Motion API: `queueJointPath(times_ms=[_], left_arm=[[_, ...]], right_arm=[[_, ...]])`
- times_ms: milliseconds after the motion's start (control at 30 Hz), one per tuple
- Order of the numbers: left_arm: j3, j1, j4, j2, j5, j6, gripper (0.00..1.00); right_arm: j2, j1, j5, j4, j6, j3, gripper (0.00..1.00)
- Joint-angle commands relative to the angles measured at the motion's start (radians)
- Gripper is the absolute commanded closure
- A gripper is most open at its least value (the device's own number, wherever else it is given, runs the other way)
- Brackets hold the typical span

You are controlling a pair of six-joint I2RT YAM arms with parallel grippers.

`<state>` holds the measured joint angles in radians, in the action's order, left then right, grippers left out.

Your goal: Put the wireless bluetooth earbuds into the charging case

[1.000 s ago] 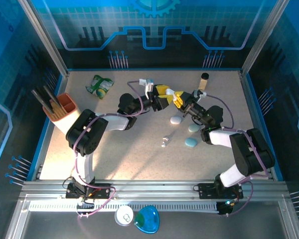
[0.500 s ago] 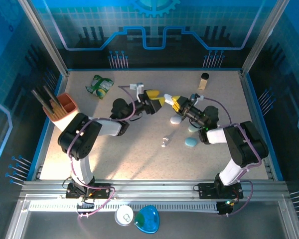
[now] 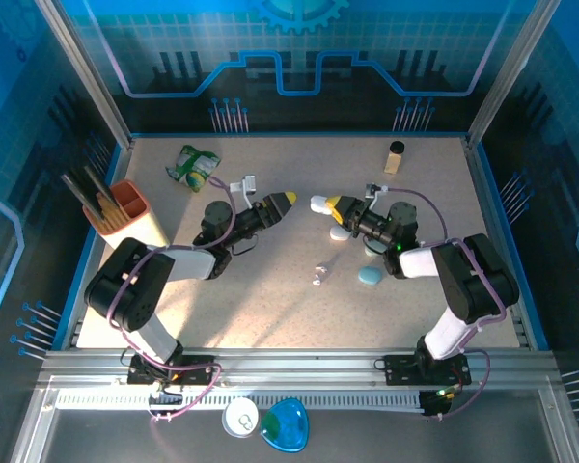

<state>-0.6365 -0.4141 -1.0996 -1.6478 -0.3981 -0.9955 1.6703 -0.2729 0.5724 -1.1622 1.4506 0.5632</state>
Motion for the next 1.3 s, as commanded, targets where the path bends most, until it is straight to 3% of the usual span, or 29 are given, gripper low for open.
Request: queueJointPath(times_ms=[0, 100, 200, 333, 900, 1000, 1067, 1267], left_arm=[[-0.01, 0.0, 0.148, 0.032, -0.114, -0.123, 0.16], [-0.006, -0.01, 0.163, 0.043, -0.159, -0.175, 0.26], [-0.018, -0.029, 0.171, 0.038, -0.194, -0.2, 0.28], [-0.041, -0.065, 0.102, 0.016, -0.203, -0.265, 0.37], [-0.057, -0.082, 0.046, 0.003, -0.215, -0.263, 0.81], [-0.061, -0.084, 0.057, 0.007, -0.229, -0.178, 0.81], [-0.062, -0.084, 0.099, 0.016, -0.229, -0.077, 0.8], [-0.04, -0.086, 0.063, 0.044, -0.231, 0.277, 0.77]], right_arm=[[-0.058, -0.034, 0.042, 0.143, -0.182, 0.041, 0.84], [-0.076, -0.056, 0.063, 0.204, -0.229, 0.051, 0.84], [-0.074, -0.078, 0.074, 0.201, -0.233, 0.057, 0.84], [-0.05, -0.098, 0.071, 0.159, -0.213, 0.058, 0.84], [-0.016, -0.103, 0.077, 0.083, -0.161, 0.06, 0.82], [-0.036, -0.1, 0.074, 0.094, -0.174, 0.06, 0.69], [-0.059, -0.096, 0.069, 0.116, -0.193, 0.058, 0.56], [-0.16, -0.063, 0.052, 0.238, -0.291, 0.053, 0.32]])
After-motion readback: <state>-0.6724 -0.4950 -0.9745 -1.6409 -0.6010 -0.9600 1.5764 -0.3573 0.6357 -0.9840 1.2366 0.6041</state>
